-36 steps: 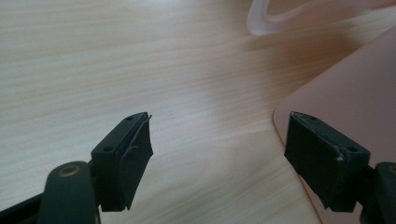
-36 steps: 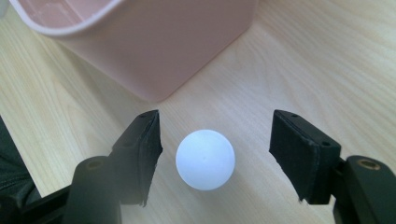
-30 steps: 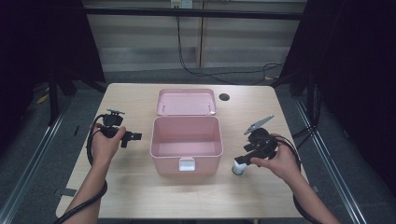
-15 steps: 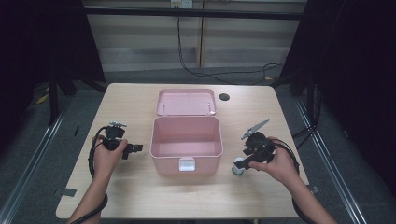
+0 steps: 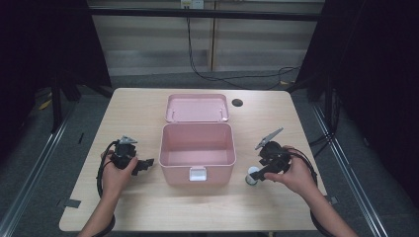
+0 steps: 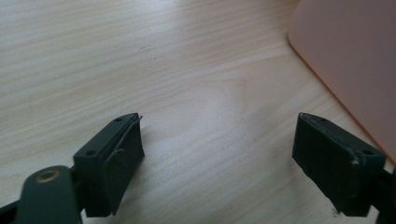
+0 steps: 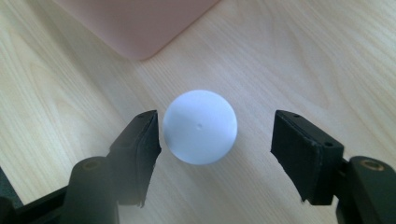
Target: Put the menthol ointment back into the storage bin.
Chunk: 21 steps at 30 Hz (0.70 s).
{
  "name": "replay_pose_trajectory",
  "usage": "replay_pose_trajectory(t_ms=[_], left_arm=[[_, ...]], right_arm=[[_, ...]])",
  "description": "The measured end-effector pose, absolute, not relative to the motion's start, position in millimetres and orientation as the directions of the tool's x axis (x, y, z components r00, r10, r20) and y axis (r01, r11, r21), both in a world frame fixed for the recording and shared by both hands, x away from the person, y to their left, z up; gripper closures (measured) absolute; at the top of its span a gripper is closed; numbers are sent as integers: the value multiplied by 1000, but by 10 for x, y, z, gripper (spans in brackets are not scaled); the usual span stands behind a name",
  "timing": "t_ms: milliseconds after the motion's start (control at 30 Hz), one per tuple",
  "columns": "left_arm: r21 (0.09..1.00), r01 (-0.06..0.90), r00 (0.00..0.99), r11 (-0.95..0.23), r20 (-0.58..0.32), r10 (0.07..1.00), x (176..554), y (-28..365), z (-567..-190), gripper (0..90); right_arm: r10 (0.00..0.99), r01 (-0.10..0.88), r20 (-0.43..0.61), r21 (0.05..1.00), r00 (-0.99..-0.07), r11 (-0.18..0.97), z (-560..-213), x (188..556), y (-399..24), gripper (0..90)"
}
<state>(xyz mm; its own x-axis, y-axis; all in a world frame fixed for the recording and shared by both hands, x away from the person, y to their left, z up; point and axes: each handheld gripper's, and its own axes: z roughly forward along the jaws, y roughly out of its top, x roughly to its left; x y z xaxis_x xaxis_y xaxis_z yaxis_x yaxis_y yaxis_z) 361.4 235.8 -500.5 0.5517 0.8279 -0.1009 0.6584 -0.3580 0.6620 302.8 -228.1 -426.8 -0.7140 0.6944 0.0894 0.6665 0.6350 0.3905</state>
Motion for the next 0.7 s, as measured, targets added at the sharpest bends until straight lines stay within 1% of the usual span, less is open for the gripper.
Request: replay_pose_trajectory(t_ms=[67, 133, 233, 367, 467, 700], left_arm=[[676, 638, 564, -368, -86, 821, 3592, 2361, -5025, 143], [697, 626, 558, -350, -88, 825, 3563, 2364, -5050, 139], [703, 608, 569, -369, -63, 820, 3536, 2357, -5064, 132], [713, 576, 590, -400, -23, 807, 3508, 2327, -5098, 91], [712, 573, 594, -406, -19, 804, 3502, 2314, -5105, 67], [711, 572, 597, -410, -18, 802, 3494, 2314, -5105, 65]], right_arm=[[695, 668, 84, 383, -714, 638, -4276, 3026, -2291, 328], [695, 668, 82, 374, -714, 643, -4280, 3027, -2302, 328], [695, 668, 76, 365, -715, 648, -4279, 3032, -2310, 329], [696, 674, 84, 353, -714, 649, -4281, 3043, -2296, 332], [691, 674, 86, 339, -718, 657, -4280, 3046, -2259, 336], [668, 657, 81, 307, -739, 689, -4318, 3055, -2158, 361]])
